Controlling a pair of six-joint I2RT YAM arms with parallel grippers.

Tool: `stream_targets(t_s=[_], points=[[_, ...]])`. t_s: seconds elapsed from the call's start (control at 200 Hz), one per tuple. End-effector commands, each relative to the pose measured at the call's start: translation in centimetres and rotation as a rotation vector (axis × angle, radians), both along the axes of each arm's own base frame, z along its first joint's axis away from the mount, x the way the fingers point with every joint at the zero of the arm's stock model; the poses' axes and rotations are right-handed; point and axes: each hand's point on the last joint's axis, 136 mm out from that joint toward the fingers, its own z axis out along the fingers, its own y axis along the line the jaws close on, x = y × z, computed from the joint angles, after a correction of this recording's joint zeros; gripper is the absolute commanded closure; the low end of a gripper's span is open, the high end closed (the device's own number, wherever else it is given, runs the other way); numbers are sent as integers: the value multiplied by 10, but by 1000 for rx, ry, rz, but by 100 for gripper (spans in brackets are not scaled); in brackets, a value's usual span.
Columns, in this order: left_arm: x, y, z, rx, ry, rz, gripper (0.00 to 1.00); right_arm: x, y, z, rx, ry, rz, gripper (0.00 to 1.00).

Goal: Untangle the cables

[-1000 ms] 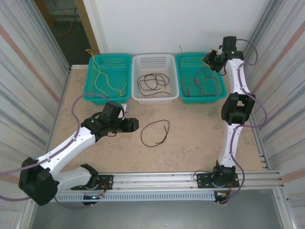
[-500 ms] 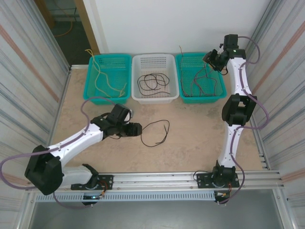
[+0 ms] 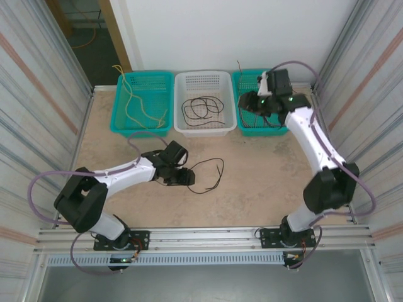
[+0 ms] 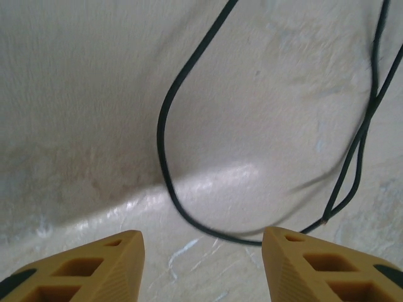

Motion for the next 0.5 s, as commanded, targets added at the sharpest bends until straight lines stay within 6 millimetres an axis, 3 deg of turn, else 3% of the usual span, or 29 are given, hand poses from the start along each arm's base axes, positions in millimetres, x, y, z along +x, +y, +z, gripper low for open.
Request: stream_targets(t_s=[0.0,0.075,0.16,0.306,0.491], points=[[28,-3,12,49,-115,-16,47,-24,5,-28,-57,5,4,58],[36,-6,5,77,-127,-34,49,-46,11,-52,-50,63,13,59],[42,-10,-6,86,-134,-45,53,-61,16,-63,-46,93,23,60],[54,-7,-18,156,-147,-50,59,-74,25,-61,-57,89,46,60],[64,-11,-25,199,-160,-63,68,-73,28,-51,-35,65,44,61]])
